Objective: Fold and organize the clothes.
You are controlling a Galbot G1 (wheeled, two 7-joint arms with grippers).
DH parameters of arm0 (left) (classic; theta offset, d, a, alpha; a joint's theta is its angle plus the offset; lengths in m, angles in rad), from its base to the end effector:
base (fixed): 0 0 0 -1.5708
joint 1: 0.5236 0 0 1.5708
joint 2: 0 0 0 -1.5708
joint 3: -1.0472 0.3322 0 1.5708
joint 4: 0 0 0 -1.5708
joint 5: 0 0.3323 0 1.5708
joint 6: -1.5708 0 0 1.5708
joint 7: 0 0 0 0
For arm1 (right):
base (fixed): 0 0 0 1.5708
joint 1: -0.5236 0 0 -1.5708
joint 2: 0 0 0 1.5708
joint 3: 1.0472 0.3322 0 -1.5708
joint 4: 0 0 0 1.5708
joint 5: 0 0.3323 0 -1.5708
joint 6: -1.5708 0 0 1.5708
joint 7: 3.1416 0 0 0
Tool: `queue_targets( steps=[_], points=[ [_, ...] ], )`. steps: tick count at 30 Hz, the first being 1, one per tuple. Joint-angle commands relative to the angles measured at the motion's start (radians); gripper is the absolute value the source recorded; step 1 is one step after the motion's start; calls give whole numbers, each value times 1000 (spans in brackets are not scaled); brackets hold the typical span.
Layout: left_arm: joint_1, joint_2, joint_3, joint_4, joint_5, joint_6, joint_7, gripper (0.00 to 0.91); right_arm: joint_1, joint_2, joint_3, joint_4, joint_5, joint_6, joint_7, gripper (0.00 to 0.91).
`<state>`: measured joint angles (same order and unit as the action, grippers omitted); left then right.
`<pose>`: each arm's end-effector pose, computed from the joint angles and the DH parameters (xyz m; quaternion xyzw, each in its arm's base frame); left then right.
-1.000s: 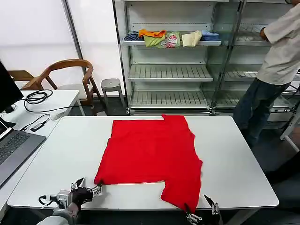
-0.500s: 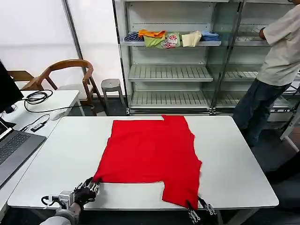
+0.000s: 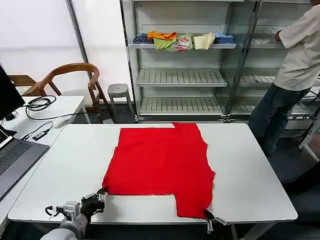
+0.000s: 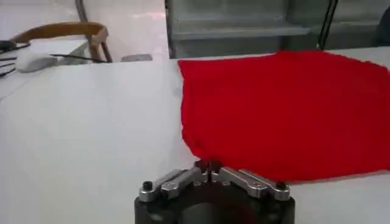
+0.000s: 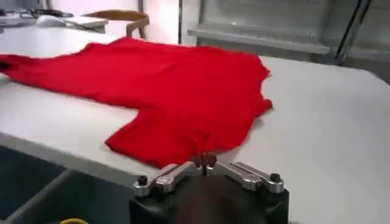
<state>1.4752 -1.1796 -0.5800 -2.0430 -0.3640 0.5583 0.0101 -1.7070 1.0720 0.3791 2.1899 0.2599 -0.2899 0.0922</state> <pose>0.2020 0.0845 -0.2691 -0.0642 -0.9633 -0.0224 0.2598 0.1252 -0.0324 -0.2756 0.1458 -0.9663 0.0667 0.2012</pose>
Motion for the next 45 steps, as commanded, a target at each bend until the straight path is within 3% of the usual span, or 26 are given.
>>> queue_targets(
  steps=[1,10,19,31,45],
  points=[
    [-92,19,-4,3,-62,-18,11,30,107,-2,13,17,35,-24,0,0],
    [-209,7,33,97,-98,-34,17,30,349,14,-10,-92,55,-99,-14,0],
    [-316,6,67,192,-132,-44,14,30,543,46,-48,-252,47,-122,-30,0],
    [-413,3,108,348,-155,-58,21,30,644,89,-80,-378,2,-115,-42,0],
    [-450,0,118,402,-156,-66,32,30,706,117,-91,-467,-21,-101,-52,0]
  ],
)
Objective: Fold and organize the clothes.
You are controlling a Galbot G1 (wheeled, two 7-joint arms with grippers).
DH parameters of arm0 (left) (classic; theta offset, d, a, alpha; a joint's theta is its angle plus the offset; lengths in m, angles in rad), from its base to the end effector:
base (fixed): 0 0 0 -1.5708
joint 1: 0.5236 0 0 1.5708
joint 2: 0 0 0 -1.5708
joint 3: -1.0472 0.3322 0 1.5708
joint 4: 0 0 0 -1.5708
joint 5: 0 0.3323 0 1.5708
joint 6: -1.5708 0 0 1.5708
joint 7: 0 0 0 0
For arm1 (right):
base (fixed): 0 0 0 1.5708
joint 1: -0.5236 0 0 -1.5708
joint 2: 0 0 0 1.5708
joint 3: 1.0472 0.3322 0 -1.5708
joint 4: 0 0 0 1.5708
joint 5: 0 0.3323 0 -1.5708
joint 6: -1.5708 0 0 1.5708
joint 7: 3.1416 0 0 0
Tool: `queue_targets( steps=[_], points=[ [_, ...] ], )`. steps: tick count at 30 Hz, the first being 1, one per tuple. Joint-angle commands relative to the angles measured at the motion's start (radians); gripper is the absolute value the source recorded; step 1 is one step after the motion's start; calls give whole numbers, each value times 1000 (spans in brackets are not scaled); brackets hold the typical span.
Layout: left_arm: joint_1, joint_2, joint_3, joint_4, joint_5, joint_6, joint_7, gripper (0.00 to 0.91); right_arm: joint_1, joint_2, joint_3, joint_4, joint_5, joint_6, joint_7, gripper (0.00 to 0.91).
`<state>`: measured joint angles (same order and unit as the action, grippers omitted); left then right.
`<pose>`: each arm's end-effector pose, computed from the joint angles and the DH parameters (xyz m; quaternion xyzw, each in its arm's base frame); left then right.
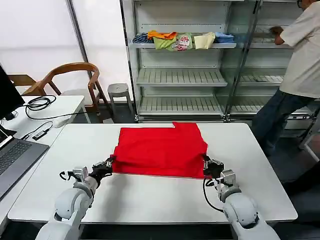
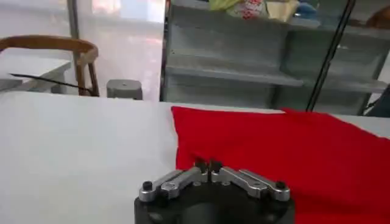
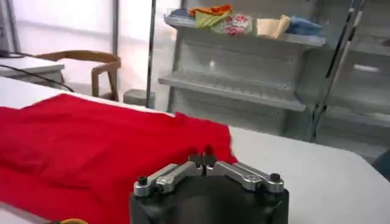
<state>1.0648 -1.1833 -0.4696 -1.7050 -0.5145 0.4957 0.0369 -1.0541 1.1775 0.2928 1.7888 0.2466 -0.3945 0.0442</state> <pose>0.3240 0.0923 -0.2789 -0.0853 -0.9736 0.0544 0.2047 0.3140 -0.0312 -0.2711 0.1068 -0.9818 0.0891 0.1293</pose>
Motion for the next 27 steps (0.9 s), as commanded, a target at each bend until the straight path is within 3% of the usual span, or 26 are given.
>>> queue_targets(
  steps=[1,15,16,17,18,27],
  points=[
    [-40,5,10,68,-5,-4,5,30,56,13,-7,-72,-9,8,-8,0],
    [-41,12,14,84,3,-22,28,30,107,42,-34,-134,-40,24,-25,0],
    [-43,12,16,86,4,-23,28,907,109,42,-35,-135,-41,24,-26,20],
    [-45,11,17,89,5,-27,27,907,110,43,-36,-138,-43,24,-27,312],
    [-48,10,20,90,20,-23,25,907,112,45,-39,-142,-51,23,-28,907],
    [-80,8,16,127,24,-58,25,907,114,47,-39,-167,-90,14,-13,907]
  ],
)
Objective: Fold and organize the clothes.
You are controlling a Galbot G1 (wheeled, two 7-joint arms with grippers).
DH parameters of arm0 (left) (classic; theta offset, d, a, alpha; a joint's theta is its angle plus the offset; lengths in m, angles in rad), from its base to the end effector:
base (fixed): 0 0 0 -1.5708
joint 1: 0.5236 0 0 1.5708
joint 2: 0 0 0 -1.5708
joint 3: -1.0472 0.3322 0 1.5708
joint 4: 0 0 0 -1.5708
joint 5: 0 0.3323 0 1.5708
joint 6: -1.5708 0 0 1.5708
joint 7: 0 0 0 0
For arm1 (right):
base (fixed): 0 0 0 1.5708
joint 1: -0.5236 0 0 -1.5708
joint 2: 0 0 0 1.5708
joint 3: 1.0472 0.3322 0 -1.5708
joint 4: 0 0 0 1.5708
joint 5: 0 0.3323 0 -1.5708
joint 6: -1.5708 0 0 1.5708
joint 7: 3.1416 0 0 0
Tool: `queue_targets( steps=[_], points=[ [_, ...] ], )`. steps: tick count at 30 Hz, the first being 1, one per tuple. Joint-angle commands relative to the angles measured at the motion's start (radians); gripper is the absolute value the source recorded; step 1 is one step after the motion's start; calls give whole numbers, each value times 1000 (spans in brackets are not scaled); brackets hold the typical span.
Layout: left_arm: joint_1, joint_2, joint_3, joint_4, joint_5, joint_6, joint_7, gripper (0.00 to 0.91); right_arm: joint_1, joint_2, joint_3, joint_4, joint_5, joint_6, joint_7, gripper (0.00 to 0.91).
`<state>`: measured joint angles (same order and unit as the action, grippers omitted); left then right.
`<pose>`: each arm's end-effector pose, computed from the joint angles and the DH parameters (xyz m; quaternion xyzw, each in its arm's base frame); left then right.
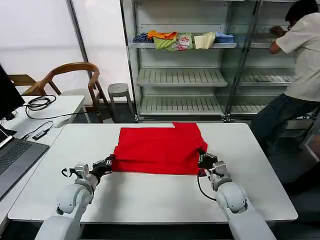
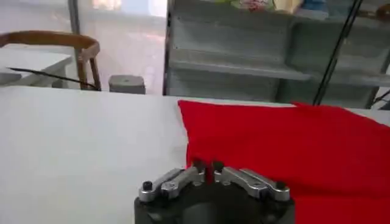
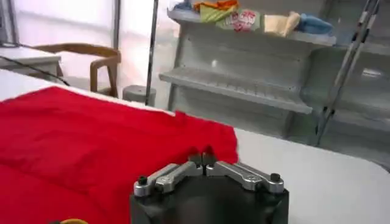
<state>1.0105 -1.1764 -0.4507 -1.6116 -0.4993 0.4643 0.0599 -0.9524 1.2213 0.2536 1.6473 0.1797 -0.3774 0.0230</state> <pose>0.3421 0.1001 -0.2911 -0.0827 -0.9735 0.0474 0.2078 0.3480 -0.0220 -0.2869 0.1062 -0.9787 0.1109 0.1364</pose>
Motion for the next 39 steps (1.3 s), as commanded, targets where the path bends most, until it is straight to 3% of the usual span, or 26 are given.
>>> queue_targets(
  steps=[1,8,15,20,34,35,36,39],
  points=[
    [-29,1,-4,41,9,-31,3,907,14,4,2,-29,-23,-3,10,907],
    [-22,13,-21,37,12,-38,3,907,24,3,28,-38,-19,1,21,907],
    [67,43,-34,-114,10,-18,-7,907,-101,-32,57,127,29,-17,48,907],
    [134,24,-7,-190,52,30,-34,907,-208,-43,67,214,63,-46,86,907],
    [106,7,-3,-101,83,83,-100,907,-256,-26,69,187,61,-84,136,907],
    [104,6,-4,-96,83,84,-101,746,-254,-24,69,183,62,-85,137,212],
    [102,6,-5,-92,84,85,-101,60,-252,-24,68,181,64,-85,137,0],
    [100,3,-3,-83,84,87,-98,20,-247,-23,64,173,75,-83,135,0]
  ],
)
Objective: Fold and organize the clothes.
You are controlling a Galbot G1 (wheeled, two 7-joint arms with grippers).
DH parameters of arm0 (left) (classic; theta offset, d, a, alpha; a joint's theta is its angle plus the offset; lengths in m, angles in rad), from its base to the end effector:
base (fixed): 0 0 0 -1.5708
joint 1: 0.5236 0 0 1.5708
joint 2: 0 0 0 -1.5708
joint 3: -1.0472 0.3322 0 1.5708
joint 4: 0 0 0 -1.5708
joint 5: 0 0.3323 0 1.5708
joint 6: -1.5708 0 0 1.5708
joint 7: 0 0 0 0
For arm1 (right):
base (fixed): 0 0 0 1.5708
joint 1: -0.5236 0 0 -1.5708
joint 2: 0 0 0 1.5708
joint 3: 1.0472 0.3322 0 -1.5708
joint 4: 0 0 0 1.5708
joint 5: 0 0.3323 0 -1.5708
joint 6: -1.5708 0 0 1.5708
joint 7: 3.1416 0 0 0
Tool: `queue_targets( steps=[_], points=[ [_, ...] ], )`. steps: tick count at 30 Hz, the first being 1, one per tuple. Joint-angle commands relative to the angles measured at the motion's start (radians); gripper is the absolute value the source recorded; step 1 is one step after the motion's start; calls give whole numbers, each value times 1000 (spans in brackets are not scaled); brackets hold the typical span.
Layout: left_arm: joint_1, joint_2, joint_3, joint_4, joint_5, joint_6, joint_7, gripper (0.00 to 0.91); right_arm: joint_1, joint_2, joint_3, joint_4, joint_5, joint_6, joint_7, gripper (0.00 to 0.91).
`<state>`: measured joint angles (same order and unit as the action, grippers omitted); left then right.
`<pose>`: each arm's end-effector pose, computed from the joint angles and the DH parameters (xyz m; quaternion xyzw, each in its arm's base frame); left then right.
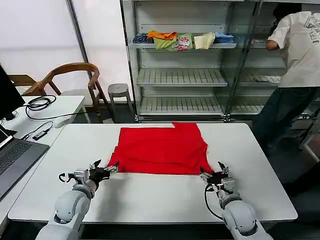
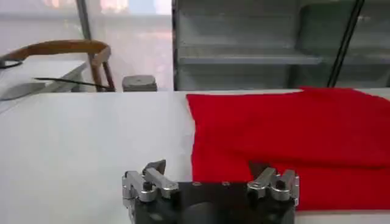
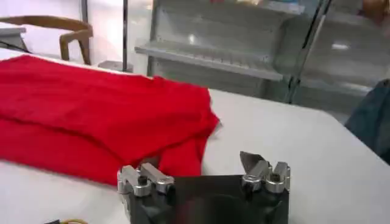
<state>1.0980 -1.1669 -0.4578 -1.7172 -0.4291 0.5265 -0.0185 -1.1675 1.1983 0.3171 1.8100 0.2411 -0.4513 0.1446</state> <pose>0.3139 0.0916 -0.2857 -0.0524 -0.9712 -0.0016 0.2323 0.2825 -0.0306 -0.2962 0.0526 -0.9758 0.0880 0.1933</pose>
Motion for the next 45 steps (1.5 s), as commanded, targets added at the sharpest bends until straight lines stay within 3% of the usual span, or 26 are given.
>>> queue_targets(
  steps=[1,22,33,45],
  points=[
    [14,-7,6,21,13,25,-17,30,-31,-1,-1,10,16,-9,11,0],
    [48,-21,4,-6,27,23,9,20,-39,-12,-6,26,23,-2,-12,0],
    [284,-2,-65,-260,19,40,11,20,-235,-75,34,214,19,27,-26,0],
    [467,1,-141,-368,16,14,31,20,-442,-104,66,343,-39,82,-15,0]
  ],
)
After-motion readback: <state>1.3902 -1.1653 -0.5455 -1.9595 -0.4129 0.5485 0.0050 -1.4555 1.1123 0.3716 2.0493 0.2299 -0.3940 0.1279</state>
